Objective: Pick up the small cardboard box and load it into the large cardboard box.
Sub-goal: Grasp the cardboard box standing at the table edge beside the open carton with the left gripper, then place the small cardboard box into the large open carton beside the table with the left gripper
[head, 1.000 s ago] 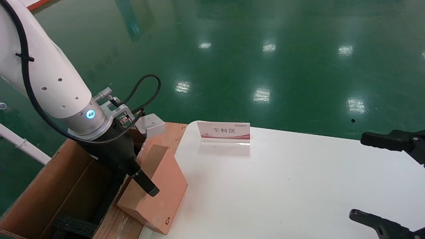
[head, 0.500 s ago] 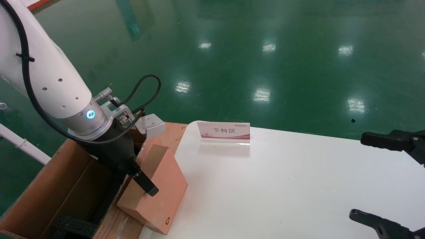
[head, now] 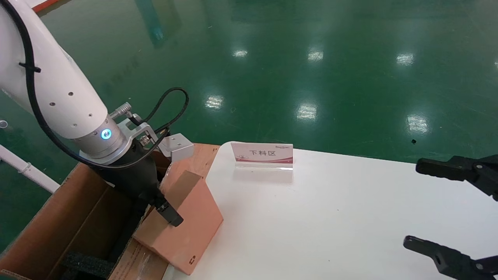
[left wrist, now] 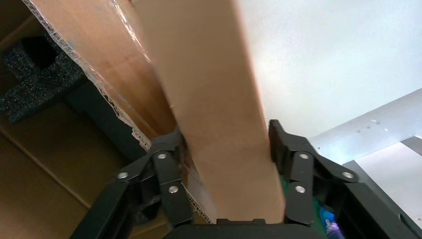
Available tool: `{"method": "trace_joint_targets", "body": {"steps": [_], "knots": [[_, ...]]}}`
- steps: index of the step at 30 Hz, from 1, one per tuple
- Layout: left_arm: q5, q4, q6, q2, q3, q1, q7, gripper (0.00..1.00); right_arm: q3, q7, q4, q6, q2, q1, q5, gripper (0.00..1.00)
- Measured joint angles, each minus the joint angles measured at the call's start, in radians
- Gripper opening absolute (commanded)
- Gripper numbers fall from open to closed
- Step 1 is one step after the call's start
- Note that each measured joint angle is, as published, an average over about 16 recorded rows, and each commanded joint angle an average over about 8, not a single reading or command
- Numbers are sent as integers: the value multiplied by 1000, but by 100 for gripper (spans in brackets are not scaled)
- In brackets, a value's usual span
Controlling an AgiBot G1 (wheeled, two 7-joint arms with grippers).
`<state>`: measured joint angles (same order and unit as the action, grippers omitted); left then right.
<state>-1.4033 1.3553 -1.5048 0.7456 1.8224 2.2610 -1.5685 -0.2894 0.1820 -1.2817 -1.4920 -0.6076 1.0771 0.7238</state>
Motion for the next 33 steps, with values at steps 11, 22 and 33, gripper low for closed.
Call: {"method": "trace_joint_targets", "body": {"steps": [11,22,33], "knots": [[-7,-24,-2,10,-16,40,18,0,0,0,0,0,0,0,0,0],[-76,-160,-19,56,-82,245,124,0,-1,-1,1,0,0,1,0,0],[-123,-380,-79,128,-28,494,322,0,-2,-1,1,0,0,1,-1,0]]}}
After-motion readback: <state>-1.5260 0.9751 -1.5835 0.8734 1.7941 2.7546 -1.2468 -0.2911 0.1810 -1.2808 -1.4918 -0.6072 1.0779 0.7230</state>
